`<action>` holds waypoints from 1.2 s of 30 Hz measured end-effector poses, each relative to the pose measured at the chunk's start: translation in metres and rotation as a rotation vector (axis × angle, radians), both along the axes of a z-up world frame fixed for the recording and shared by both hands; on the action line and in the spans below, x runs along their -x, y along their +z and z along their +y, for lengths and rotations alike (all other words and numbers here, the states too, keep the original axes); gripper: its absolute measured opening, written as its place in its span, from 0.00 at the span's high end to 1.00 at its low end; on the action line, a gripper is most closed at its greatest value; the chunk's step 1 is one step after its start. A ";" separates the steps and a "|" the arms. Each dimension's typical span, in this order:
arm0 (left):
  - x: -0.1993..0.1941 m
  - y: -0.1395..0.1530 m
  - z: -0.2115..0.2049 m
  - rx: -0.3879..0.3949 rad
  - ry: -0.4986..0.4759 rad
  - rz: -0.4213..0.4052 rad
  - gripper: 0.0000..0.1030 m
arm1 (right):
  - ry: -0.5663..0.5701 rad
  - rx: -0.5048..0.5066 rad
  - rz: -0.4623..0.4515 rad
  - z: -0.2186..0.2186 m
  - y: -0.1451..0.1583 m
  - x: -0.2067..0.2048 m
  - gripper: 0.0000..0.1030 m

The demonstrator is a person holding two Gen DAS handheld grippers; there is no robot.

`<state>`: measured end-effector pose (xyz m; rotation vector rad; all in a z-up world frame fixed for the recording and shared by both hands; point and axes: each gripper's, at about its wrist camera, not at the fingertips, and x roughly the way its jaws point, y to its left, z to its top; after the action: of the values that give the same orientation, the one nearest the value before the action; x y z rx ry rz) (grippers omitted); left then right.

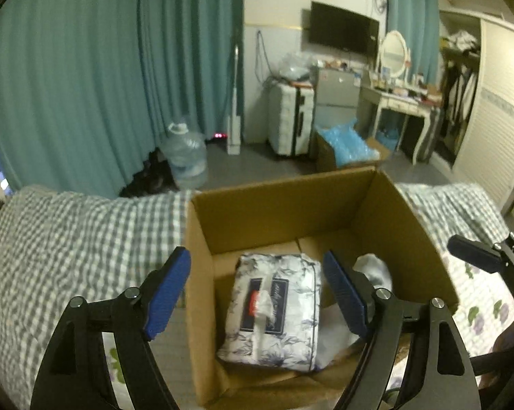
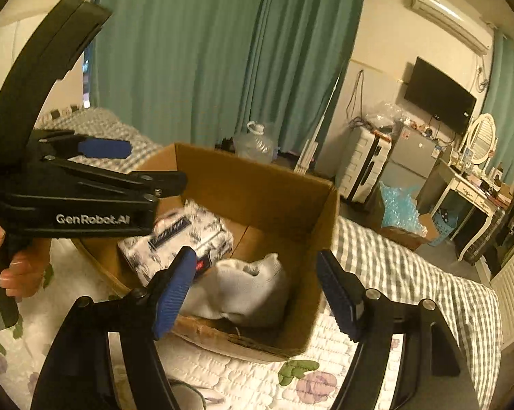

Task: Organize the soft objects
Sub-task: 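Open both tools to drop the tissue pack and glove into the box, then move both tools back down to the remaining soft items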

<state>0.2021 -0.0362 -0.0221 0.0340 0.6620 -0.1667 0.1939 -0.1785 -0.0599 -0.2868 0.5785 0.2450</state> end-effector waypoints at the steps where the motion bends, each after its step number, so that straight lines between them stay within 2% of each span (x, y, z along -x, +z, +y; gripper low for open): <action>1: 0.002 0.003 0.004 0.006 0.007 -0.008 0.22 | 0.000 -0.003 -0.012 -0.001 0.005 0.003 0.30; 3: 0.009 0.013 0.010 0.015 0.023 -0.033 0.22 | -0.002 -0.016 -0.047 -0.003 0.017 0.013 0.27; 5: 0.018 0.025 0.013 0.019 0.022 -0.066 0.22 | -0.005 -0.048 -0.078 -0.007 0.031 0.023 0.19; 9: 0.046 0.048 0.019 0.000 0.043 -0.156 0.22 | 0.001 -0.087 -0.115 -0.011 0.055 0.038 0.18; 13: 0.066 0.067 0.027 0.009 0.072 -0.195 0.21 | 0.005 -0.098 -0.155 -0.008 0.075 0.058 0.10; 20: 0.095 0.089 0.041 0.017 0.111 -0.239 0.20 | 0.023 -0.121 -0.227 -0.001 0.108 0.092 0.07; 25: 0.113 0.094 0.046 -0.011 0.155 -0.242 0.19 | 0.027 -0.128 -0.249 0.000 0.118 0.112 0.00; 36: 0.135 0.095 0.053 -0.022 0.155 -0.254 0.19 | 0.006 -0.161 -0.261 -0.013 0.120 0.132 0.00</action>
<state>0.0676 0.0165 0.0725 0.0242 0.4111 -0.0050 0.0619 -0.1917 0.0605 -0.1606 0.2982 0.2535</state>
